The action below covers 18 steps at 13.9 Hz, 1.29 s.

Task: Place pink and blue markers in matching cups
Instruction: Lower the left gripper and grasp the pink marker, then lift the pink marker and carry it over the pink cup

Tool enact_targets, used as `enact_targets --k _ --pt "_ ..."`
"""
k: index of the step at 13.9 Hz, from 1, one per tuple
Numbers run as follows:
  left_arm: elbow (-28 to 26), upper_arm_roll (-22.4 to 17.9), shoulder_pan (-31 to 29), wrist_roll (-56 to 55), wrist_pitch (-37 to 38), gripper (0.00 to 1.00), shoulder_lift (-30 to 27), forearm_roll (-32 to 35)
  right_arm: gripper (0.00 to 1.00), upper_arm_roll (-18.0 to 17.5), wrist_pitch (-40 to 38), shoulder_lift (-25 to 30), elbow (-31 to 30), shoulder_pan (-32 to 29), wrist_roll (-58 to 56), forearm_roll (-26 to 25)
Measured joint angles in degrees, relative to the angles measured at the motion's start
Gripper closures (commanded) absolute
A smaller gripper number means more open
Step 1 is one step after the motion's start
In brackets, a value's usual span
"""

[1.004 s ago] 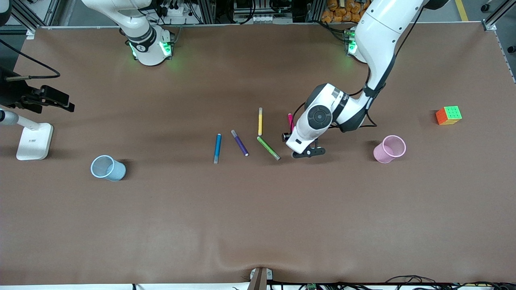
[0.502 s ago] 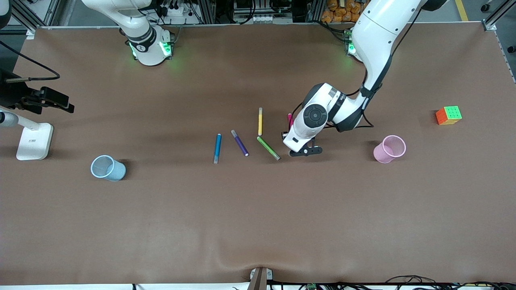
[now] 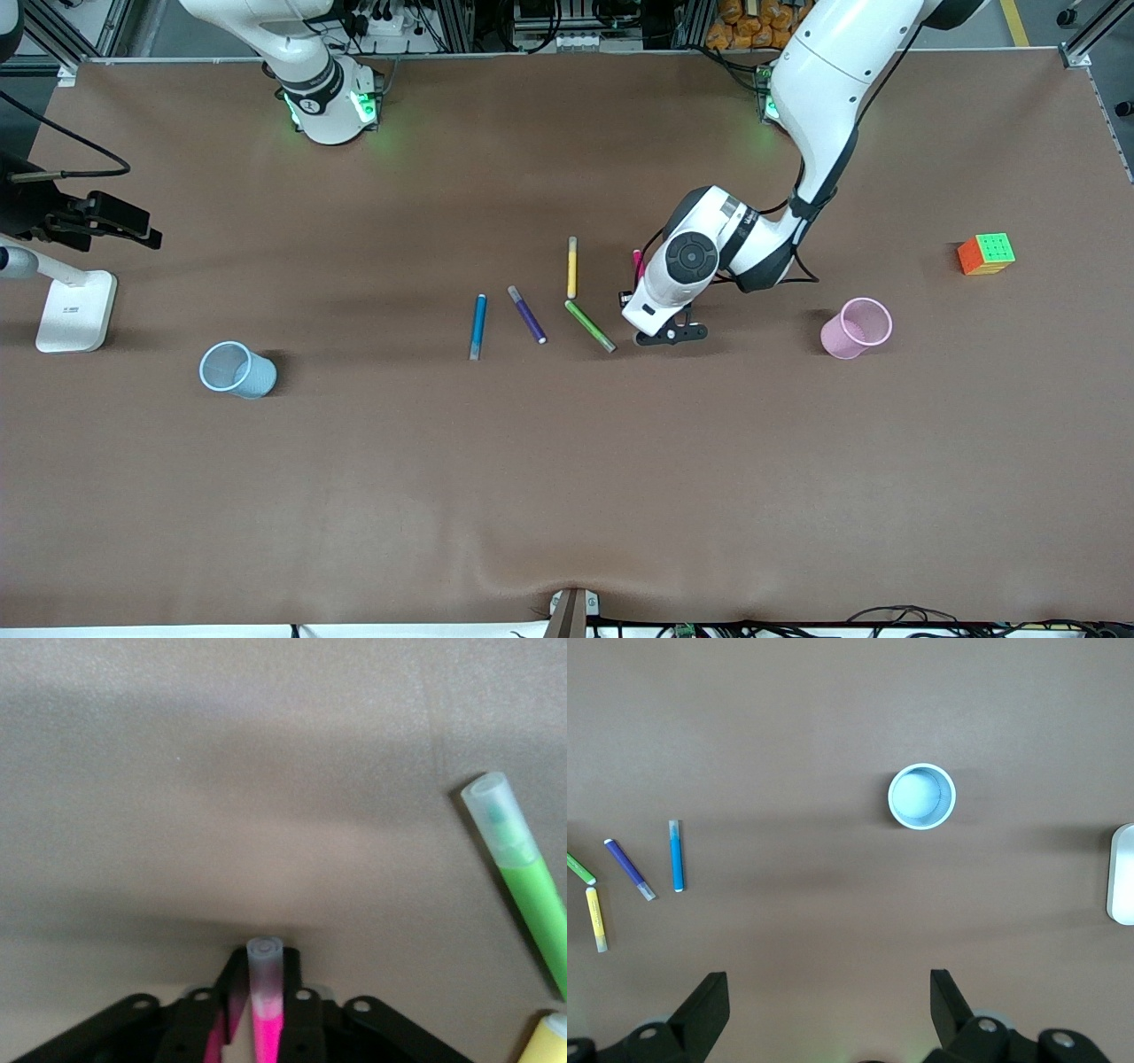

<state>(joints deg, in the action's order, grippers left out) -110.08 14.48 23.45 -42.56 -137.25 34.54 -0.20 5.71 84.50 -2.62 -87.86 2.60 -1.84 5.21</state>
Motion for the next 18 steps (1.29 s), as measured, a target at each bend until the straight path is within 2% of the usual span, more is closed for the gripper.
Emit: enact_targets --k 2,4,7,10,18 --pt "0.4 -0.3 -0.4 0.0 0.1 1.00 -0.1 0.5 0.00 0.1 0.0 0.0 0.0 0.0 0.0 0.0" --pt "1.3 -0.4 -1.9 0.1 3.3 1.00 -1.6 1.0 0.00 0.2 0.0 0.0 0.0 -0.1 0.0 0.0" --pt "1.8 -0.5 -5.3 0.8 9.3 1.00 -6.8 1.5 0.00 0.1 0.1 0.0 0.0 0.0 0.0 0.0" --pt "1.5 -0.5 -8.6 2.6 11.8 1.00 -11.5 5.8 0.00 0.0 0.2 0.0 0.0 0.0 0.0 0.0" --pt "0.6 -0.5 -19.3 22.2 12.5 1.00 -18.1 6.5 0.00 0.0 0.2 0.0 0.0 0.1 0.0 0.0"
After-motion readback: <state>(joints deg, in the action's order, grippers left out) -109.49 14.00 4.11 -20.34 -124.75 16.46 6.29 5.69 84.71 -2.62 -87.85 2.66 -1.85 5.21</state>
